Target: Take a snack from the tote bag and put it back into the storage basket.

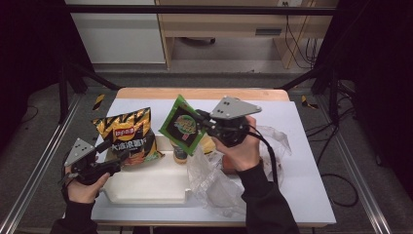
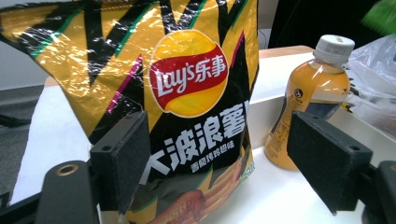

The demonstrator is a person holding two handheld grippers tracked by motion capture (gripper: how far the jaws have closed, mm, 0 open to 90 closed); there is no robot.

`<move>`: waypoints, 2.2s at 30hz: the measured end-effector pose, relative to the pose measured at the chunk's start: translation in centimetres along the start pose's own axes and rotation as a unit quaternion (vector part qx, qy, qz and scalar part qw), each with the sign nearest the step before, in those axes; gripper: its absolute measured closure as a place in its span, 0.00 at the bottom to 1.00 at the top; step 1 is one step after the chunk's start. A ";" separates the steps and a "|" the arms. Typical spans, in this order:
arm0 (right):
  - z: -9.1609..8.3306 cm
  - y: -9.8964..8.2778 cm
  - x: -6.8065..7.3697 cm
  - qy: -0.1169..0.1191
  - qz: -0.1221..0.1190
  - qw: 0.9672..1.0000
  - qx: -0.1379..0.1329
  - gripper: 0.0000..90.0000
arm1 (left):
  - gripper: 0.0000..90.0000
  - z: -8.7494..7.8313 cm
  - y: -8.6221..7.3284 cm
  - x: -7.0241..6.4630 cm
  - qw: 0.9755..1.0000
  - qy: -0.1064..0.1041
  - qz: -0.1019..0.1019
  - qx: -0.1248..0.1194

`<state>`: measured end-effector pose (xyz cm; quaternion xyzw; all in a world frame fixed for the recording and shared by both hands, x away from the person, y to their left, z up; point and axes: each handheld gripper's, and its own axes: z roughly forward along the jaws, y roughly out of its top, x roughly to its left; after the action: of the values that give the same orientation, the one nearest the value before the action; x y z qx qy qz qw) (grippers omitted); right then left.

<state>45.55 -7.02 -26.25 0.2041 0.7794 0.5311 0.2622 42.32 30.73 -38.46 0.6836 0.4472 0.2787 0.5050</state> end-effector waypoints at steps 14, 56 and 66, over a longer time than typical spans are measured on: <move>5.0 -2.0 5.0 0.064 -0.047 0.995 0.056 0.94 | 0.23 -0.5 0.2 0.4 1.000 0.004 -0.002 -0.007; 7.9 -8.6 5.6 0.062 -0.118 0.980 0.148 0.93 | 0.24 0.2 -0.2 -0.2 1.000 0.000 0.008 0.009; 8.2 -8.7 5.2 0.055 -0.143 0.978 0.144 0.95 | 0.24 0.2 -0.2 -0.2 1.000 0.000 0.010 0.009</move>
<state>46.23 -1.08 -37.86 0.0965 0.8822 0.3809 0.2596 42.33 30.43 -38.72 0.6925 0.4431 0.2797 0.4959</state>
